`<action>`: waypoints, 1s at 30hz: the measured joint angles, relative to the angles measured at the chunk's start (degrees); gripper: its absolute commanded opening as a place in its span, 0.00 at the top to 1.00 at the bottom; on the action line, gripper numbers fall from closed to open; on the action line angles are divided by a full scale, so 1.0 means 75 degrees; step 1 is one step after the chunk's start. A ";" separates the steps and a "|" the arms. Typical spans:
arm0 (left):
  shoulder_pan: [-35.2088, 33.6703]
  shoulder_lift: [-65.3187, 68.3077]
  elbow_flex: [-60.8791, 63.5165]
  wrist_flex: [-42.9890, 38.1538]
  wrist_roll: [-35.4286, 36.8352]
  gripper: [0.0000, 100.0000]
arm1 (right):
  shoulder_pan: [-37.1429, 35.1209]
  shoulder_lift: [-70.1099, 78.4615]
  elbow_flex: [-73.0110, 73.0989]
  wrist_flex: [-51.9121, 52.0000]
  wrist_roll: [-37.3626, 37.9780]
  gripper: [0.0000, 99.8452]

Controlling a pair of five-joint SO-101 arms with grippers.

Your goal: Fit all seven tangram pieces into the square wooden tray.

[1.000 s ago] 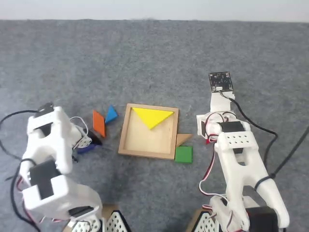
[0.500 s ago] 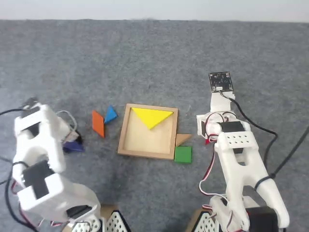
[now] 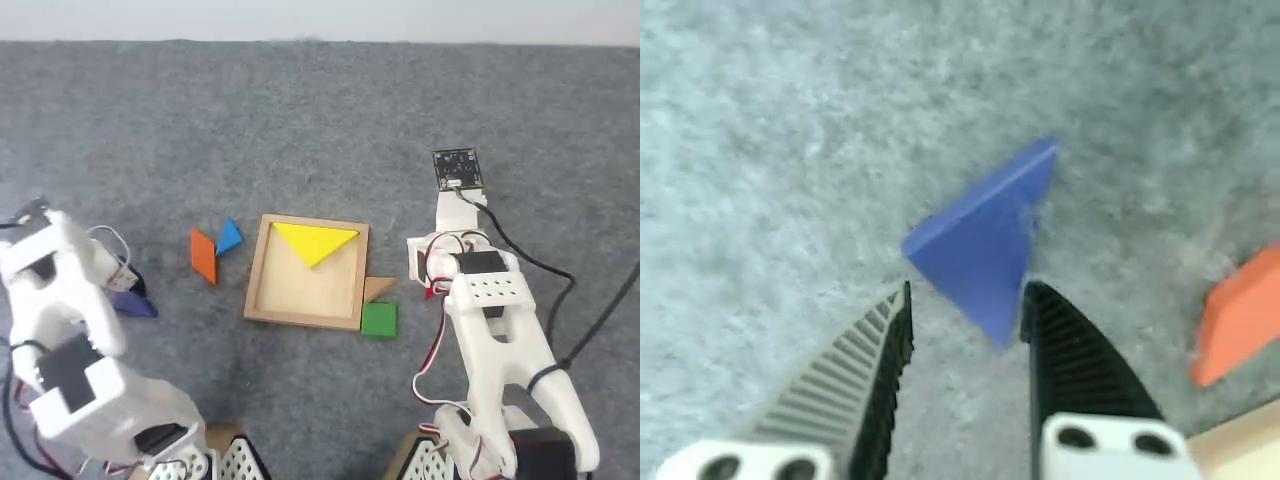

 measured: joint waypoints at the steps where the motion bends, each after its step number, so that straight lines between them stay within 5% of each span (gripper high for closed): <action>1: -0.0070 0.0035 -0.0176 0.0188 -0.0059 0.83 | 0.0000 0.0000 0.0000 0.0000 0.0000 0.94; 12: -0.0539 0.0035 -0.0750 0.0563 -0.1301 0.68 | 0.0000 0.0000 0.0000 0.0000 0.0000 0.94; 30: -0.0551 0.1524 -0.0680 0.0000 -0.1231 0.69 | 0.0000 0.0000 0.0000 0.0000 0.0000 0.94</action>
